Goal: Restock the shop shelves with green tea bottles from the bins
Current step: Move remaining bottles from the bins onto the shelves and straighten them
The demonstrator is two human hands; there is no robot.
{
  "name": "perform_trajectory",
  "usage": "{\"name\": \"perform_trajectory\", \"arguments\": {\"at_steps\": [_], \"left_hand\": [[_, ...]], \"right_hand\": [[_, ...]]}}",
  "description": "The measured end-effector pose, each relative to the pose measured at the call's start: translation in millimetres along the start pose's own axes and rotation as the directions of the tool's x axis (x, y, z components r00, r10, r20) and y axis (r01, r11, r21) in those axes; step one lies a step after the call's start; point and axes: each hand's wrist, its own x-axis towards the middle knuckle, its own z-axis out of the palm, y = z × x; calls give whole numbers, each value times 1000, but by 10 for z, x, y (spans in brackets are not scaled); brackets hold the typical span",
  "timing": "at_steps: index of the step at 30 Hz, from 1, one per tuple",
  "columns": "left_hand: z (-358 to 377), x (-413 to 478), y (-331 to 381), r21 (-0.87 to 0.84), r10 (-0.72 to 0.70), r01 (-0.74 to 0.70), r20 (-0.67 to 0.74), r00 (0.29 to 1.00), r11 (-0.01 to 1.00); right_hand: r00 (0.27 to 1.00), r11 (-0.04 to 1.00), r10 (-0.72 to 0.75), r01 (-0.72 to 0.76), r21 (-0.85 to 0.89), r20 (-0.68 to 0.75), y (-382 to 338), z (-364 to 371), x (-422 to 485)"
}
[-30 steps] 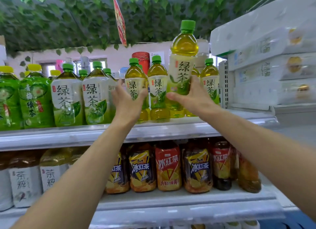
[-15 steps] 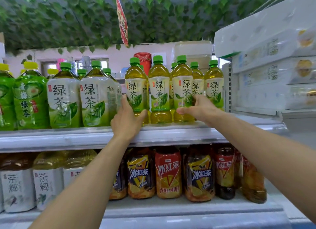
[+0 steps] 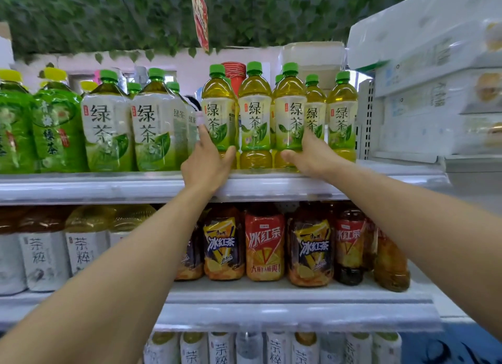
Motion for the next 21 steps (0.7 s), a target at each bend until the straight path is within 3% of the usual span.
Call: {"name": "perform_trajectory", "arguments": {"at_steps": [5,11,13,16,18,21], "left_hand": [[-45,-17,1,-15,14,-12,87,996,1000],[-130,-71,12,-15,45,-43,136,990,999],[-181,-206,-16,33,67,-71,112,991,997],[-257,-622,-89,61,147,-148,18,989,987],[-288,-1003,-113,62,234,-232,-38,971,971],[-258,-1646,-170,14,332,-332,-93,939,943]], "right_hand": [[994,994,54,-45,95,-95,-18,33,49],[994,992,29,-41,-116,-102,-78,64,-83],[986,969,-56,15,-248,-159,-83,85,-294],[925,890,-296,177,-420,-238,-15,109,-802],[885,837,-405,258,-483,-228,99,134,-1175],[868,829,-447,310,-466,-217,354,286,-1754]]}}
